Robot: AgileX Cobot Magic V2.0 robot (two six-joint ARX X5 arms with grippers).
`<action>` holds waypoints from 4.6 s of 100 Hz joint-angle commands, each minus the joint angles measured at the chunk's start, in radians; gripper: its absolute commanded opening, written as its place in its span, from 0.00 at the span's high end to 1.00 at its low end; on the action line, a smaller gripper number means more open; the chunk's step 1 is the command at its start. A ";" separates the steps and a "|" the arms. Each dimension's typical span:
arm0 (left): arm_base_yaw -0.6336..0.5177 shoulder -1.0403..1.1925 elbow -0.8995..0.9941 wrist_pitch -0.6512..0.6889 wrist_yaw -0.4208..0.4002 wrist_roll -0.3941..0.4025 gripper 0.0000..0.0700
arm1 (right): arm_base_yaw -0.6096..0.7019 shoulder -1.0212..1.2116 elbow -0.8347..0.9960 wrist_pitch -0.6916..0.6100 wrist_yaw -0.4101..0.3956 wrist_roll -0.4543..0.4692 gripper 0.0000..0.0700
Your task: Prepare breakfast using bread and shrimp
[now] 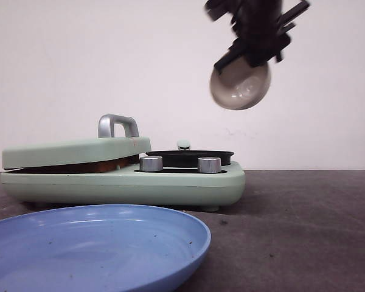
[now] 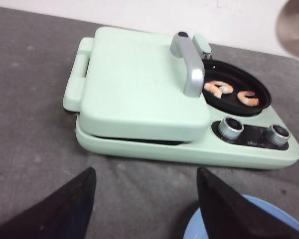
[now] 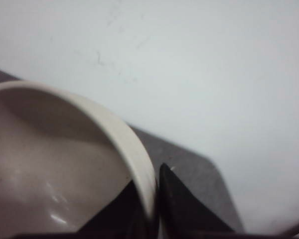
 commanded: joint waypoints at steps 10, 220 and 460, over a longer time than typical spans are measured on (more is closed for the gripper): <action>-0.003 0.003 0.010 -0.003 0.001 0.010 0.52 | -0.049 -0.095 0.021 -0.250 -0.138 0.268 0.99; -0.003 0.003 0.010 -0.003 0.001 0.009 0.52 | -0.472 0.192 0.021 -0.766 -1.015 0.510 0.64; -0.004 -0.033 0.007 0.109 0.080 -0.026 1.00 | -0.148 -0.995 -0.644 -0.333 -1.231 0.365 1.00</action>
